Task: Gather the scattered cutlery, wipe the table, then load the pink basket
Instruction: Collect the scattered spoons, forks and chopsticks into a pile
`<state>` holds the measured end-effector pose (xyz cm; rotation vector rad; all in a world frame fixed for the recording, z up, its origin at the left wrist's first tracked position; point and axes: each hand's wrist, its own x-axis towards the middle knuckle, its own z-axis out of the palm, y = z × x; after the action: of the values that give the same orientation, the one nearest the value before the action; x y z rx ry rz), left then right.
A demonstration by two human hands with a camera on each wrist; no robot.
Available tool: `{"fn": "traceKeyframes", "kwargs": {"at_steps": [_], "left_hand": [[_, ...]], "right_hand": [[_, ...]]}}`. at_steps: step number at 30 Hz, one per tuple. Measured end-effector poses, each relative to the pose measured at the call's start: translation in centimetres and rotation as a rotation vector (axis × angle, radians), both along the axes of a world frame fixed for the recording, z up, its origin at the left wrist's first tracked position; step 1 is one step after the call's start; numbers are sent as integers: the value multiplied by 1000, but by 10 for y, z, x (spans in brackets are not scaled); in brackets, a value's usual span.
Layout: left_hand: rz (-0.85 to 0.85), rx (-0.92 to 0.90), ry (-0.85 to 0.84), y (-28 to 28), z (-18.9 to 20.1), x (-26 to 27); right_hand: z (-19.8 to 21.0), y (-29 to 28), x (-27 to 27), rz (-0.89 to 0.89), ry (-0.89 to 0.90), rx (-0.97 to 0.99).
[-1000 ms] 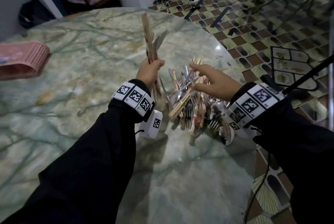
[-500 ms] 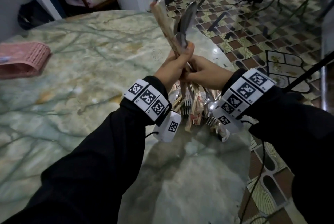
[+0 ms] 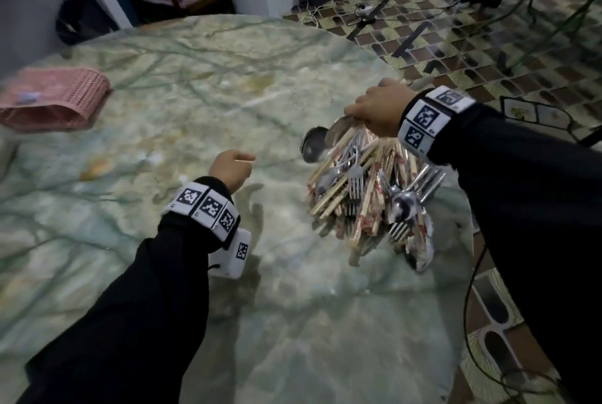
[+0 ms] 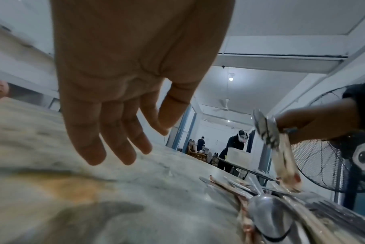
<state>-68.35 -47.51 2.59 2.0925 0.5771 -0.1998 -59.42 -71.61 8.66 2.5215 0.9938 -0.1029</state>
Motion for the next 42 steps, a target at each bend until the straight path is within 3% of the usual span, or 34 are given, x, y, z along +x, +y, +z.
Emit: {"fn": "traceKeyframes", "kwargs": {"at_steps": [4,9,11,13,17,22,24,30,36,42], "left_hand": [[-2,-131,-40,-19,-6,9],[-242,-245,101,-53,-22,25],[-339,-190,177,-61,-31,30],[-452,10,177,-65,-36,34],[-572,159,187,-61,-38,42],[-604,94,173,-61,-35,45],[-592,85,146,-62,-38,45],[-589,87,119,-74,-44,45],[-606,147,149,-92,-47,44],[-683,195,157,-119,-48,42]], "right_hand": [[-27,23,2,148,-4,-192],[-58,40,5,112,98,-361],[-63,39,6,83,109,-358],[-61,37,8,42,112,-325],[-33,23,11,-130,169,-82],[-4,-29,-10,-522,338,409],[-11,-55,-28,-686,366,551],[-64,-91,-80,-1132,473,720],[-91,-82,-102,-1216,532,985],[-99,-66,-95,-1197,594,1050]]}}
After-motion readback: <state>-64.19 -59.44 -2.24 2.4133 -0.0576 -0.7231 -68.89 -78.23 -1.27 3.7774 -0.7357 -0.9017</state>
